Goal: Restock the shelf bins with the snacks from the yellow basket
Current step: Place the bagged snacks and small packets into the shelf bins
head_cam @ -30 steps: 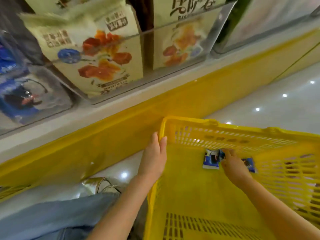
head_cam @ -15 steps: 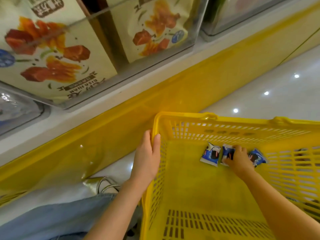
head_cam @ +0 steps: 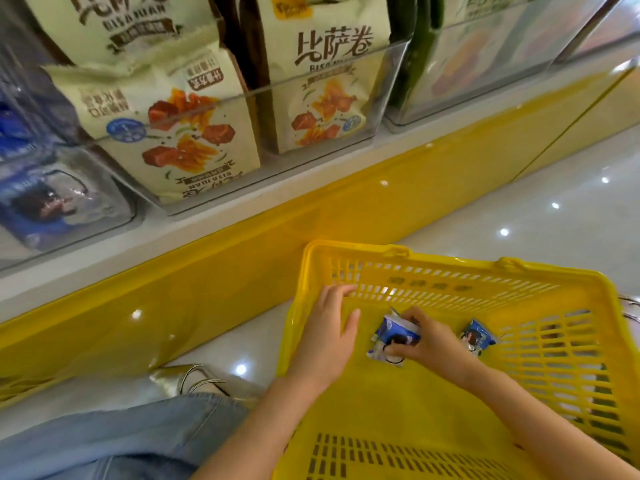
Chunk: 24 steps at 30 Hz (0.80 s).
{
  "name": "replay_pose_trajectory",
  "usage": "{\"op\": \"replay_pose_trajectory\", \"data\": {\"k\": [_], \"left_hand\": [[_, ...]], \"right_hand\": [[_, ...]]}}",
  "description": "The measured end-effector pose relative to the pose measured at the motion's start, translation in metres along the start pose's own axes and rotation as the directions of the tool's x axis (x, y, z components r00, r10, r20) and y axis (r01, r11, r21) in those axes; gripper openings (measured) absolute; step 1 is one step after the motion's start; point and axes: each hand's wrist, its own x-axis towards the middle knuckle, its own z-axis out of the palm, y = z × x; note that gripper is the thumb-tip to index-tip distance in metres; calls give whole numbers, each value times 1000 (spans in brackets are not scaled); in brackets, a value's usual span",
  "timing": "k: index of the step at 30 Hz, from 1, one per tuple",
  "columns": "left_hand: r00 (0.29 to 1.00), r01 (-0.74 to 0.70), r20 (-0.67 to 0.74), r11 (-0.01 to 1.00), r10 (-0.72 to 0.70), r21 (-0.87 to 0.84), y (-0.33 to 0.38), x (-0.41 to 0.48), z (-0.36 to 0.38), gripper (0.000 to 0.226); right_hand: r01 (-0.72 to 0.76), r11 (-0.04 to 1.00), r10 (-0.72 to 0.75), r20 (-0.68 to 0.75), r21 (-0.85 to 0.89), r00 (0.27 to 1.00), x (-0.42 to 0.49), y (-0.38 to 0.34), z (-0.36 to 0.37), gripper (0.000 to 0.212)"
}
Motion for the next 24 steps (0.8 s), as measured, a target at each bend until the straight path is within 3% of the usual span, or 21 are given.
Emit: {"op": "replay_pose_trajectory", "data": {"k": [2, 5, 8, 14, 17, 21, 24], "left_hand": [[953, 244, 242, 934, -181, -261, 8, 0, 10, 39], [880, 379, 441, 820, -176, -428, 7, 0, 17, 30], [867, 348, 485, 837, -115, -423, 4, -1, 17, 14], [822, 358, 549, 887, -151, -292, -7, -4, 28, 13], [844, 441, 469, 835, -261, -329, -18, -1, 36, 17], [831, 541, 374, 754, -412, -372, -24, 7, 46, 22], [819, 565, 351, 748, -455, -348, -26, 12, 52, 24]], "right_hand": [[77, 974, -80, 7, 214, 997, -12, -20, -3, 29], [100, 895, -124, 29, 435, 992, -25, -37, -10, 5], [134, 911, -142, -10, 389, 990, -31, -36, -21, 3], [171, 967, -168, -31, 189, 985, -18, 9, -33, 20], [9, 993, 18, -232, 118, 972, 5, 63, -27, 14], [-380, 925, 364, -371, 34, 854, 25, 128, -23, 51], [-495, 867, 477, -383, 56, 791, 29, 150, -17, 69]]}}
